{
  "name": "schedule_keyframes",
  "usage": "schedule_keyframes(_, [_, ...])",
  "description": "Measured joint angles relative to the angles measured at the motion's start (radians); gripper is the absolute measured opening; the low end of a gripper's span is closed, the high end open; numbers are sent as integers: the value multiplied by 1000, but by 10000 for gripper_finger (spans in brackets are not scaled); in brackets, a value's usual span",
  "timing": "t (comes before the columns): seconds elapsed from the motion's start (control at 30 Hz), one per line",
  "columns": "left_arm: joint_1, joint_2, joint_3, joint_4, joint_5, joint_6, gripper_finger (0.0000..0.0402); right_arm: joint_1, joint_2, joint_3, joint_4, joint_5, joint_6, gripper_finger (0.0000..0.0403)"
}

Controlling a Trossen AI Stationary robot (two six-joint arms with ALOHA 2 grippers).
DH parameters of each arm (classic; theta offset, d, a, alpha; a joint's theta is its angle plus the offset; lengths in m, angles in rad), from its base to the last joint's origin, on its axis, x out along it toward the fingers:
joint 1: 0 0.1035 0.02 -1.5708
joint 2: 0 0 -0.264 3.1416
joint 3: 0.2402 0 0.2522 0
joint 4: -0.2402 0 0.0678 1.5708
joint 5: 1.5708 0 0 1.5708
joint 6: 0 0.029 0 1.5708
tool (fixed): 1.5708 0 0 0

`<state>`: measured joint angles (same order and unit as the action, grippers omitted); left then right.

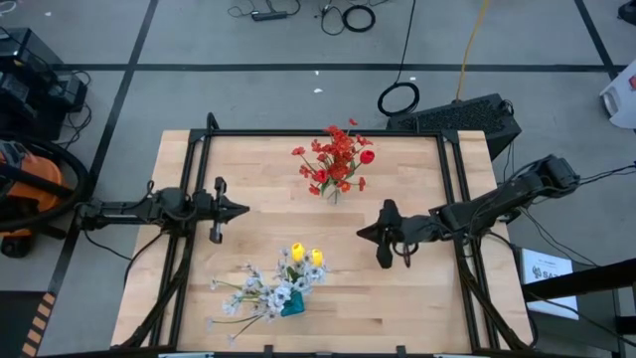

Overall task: Sort flowers into vase by color
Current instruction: Return to Home Position

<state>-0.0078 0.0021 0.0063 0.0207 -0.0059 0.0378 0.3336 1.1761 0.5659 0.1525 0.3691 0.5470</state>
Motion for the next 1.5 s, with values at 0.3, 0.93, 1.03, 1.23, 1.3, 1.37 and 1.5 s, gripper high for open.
schedule_keyframes(0.3, [0,0,0,0,-6,-4,14,-13,-216,-63,-12,-25,-343,0])
schedule_keyframes(0.93, [0,0,0,0,-10,-5,15,-324,-723,-439,246,-429,-437,0])
schedule_keyframes(1.03, [0,0,0,0,-10,-5,15,-324,-805,-458,248,-450,-436,0])
schedule_keyframes(1.23, [0,0,0,0,-10,-5,15,-324,-928,-513,234,-395,-385,0])
schedule_keyframes(1.3, [0,0,0,0,-10,-5,15,-324,-955,-530,228,-393,-367,0])
schedule_keyframes(1.37, [0,0,0,0,-10,-5,15,-324,-974,-548,225,-389,-355,0])
schedule_keyframes(1.5, [0,0,0,0,-10,-5,15,-323,-986,-553,161,-282,-349,0])
